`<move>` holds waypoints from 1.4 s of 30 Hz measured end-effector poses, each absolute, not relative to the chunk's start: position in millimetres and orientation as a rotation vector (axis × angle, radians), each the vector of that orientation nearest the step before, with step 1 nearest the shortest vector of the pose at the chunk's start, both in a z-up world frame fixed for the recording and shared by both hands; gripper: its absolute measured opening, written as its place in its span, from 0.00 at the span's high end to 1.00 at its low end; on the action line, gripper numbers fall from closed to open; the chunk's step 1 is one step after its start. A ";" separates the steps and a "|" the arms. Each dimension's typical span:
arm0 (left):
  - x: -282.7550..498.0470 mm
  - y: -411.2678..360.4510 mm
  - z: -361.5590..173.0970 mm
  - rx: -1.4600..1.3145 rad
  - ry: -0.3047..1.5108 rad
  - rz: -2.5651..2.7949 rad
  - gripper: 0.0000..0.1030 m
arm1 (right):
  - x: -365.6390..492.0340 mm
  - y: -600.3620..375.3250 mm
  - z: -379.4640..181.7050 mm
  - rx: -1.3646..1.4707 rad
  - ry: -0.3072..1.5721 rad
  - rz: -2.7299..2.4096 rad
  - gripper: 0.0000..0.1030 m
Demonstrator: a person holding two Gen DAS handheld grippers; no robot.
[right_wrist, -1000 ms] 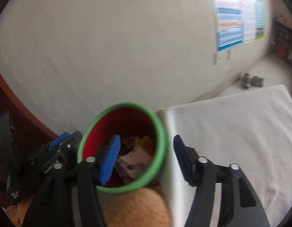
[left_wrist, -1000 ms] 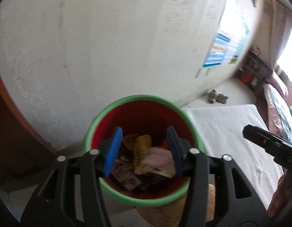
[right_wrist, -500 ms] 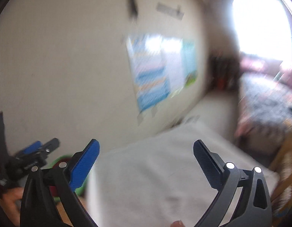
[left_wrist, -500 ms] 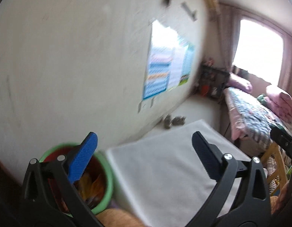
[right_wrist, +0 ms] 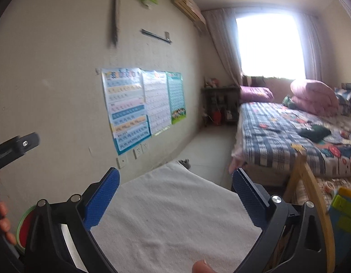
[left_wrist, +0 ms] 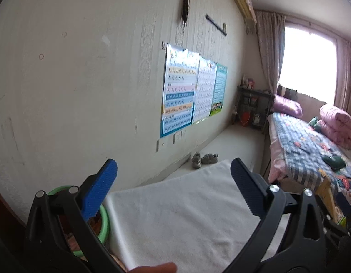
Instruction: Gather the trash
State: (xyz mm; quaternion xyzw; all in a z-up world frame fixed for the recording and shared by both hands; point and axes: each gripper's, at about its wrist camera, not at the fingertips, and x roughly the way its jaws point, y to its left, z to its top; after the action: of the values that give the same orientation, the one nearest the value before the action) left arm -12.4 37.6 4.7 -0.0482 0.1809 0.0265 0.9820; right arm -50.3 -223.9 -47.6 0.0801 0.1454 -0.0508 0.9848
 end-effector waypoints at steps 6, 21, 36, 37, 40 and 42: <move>-11.7 38.8 -5.4 -0.088 0.423 0.055 0.05 | -48.7 -212.6 -58.7 0.155 0.317 -0.105 0.07; -10.1 40.5 -11.6 -0.066 0.451 0.053 0.05 | -45.4 -215.2 -69.9 0.165 0.357 -0.123 0.07; -10.6 41.0 -15.2 -0.053 0.456 0.047 0.05 | -44.8 -217.4 -75.2 0.172 0.378 -0.126 0.07; -10.4 41.6 -15.1 -0.052 0.456 0.048 0.05 | -44.7 -216.9 -75.6 0.171 0.379 -0.125 0.07; -10.7 41.9 -15.3 -0.049 0.454 0.047 0.05 | -43.8 -216.1 -77.0 0.169 0.384 -0.124 0.07; -10.9 42.0 -15.2 -0.047 0.455 0.047 0.05 | -43.4 -216.2 -78.4 0.169 0.388 -0.125 0.07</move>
State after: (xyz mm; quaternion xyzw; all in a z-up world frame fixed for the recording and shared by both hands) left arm -10.9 42.0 -15.2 -0.0234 0.2256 0.0235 0.9737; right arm -43.4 -216.2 -78.4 0.0837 0.1926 -0.0618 0.9758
